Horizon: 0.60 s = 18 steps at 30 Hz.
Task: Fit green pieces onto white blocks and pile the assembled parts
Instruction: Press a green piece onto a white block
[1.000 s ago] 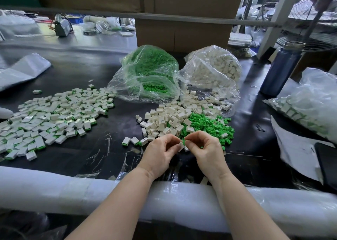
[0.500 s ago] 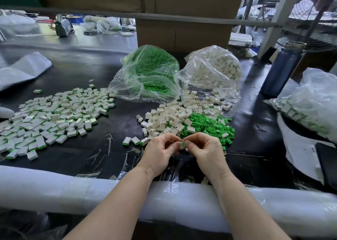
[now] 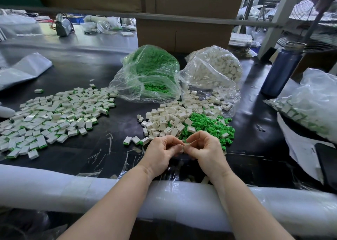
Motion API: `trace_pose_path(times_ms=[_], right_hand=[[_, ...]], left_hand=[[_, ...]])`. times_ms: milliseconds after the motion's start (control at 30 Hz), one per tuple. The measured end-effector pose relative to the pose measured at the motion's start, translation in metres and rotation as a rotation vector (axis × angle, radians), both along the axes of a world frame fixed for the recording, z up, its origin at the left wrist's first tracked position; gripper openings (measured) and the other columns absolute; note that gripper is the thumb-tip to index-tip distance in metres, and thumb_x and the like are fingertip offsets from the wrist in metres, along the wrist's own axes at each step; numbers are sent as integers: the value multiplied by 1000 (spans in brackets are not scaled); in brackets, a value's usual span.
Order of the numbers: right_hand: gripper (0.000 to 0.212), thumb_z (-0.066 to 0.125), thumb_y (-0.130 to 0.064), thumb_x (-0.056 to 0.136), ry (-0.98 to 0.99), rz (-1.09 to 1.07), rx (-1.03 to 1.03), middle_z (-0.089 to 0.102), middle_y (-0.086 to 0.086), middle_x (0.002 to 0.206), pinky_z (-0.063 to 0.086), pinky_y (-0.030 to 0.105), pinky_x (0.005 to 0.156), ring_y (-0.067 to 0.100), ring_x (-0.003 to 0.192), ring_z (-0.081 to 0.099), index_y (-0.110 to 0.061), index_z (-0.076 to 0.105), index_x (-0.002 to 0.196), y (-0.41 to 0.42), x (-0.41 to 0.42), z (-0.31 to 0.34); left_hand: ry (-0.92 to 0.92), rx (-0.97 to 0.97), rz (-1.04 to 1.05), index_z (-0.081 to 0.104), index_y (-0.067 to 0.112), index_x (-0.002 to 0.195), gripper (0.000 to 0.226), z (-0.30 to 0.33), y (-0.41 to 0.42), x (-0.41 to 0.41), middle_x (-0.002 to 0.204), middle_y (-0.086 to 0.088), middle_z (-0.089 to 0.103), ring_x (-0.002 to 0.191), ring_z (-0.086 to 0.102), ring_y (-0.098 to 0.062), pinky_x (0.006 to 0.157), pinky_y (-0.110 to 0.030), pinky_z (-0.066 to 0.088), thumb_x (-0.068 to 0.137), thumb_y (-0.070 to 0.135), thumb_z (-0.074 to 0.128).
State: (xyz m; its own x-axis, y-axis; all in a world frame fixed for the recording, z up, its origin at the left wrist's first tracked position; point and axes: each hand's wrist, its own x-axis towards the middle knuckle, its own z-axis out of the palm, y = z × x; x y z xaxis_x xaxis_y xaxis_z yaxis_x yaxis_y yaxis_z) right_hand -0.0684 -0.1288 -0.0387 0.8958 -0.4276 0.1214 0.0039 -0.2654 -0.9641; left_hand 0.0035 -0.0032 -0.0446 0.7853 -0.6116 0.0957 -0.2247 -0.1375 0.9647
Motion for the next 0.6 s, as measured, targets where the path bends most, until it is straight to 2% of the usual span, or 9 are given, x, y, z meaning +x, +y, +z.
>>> trace_pose_path(times_ms=[133,267,400,600], right_hand=[[23,72,4,72,2,17,38,58,-2,57,46,19,52,4,52,52,-14,59,70,-2,-1,0],[23,74,4,71,2,37,75,60,-2,56,46,18,51,7,53,54,-13,60,69,-2,-2,-1],[23,74,6,69,14,51,82,61,5,62,47,20,52,13,57,56,-13,60,69,-4,-2,-1],[25,72,10,69,11,67,119,61,-1,57,47,17,50,7,52,55,-12,60,69,-4,-3,0]], left_hand=[[-22,18,-20,69,15,82,14,0,1,-1,82,-5,68,74,61,-6,76,-16,51,85,2,62],[5,2,-49,67,18,77,21,2,2,-2,76,4,66,68,61,4,69,-11,48,85,-1,61],[12,18,-69,67,16,77,20,3,3,-3,73,7,64,64,59,7,67,-9,46,85,-1,61],[9,44,-81,66,19,76,21,6,3,-4,74,9,64,66,58,9,69,-8,45,86,1,61]])
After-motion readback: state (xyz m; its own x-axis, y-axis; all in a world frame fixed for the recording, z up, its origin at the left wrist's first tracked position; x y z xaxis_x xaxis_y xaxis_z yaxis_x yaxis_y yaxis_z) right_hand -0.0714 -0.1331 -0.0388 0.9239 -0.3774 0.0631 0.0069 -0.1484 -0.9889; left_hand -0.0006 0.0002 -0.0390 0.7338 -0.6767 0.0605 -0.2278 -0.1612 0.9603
